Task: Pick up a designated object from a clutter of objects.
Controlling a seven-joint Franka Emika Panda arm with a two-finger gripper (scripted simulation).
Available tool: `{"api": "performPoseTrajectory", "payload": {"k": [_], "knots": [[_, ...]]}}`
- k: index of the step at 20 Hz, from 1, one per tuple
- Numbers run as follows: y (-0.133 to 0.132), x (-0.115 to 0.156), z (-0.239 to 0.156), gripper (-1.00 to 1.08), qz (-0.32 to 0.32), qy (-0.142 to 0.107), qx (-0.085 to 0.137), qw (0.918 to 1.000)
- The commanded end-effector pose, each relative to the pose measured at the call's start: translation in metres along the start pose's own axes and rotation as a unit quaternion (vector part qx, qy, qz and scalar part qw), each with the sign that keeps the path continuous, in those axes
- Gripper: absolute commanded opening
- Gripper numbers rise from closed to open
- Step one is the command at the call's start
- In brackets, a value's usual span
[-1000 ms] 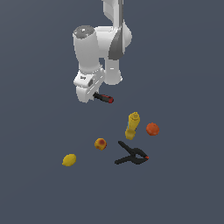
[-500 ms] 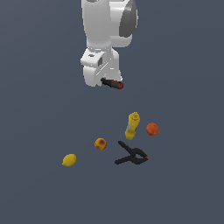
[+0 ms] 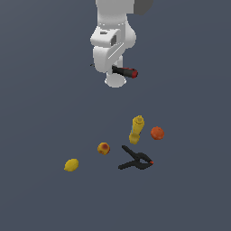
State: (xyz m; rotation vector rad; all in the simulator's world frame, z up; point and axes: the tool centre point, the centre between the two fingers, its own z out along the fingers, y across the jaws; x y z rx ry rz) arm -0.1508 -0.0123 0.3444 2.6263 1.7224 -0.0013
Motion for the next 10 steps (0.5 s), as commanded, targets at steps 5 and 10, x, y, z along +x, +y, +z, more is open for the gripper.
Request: {"api": "performPoseTrajectory", "payload": {"k": [5,10], "knots": [[-0.006,0.011,-0.024,-1.0,0.0,0.0,0.0,1.0],[-0.006,0.013,-0.028,-1.0,0.001,0.0,0.0,1.0]]}}
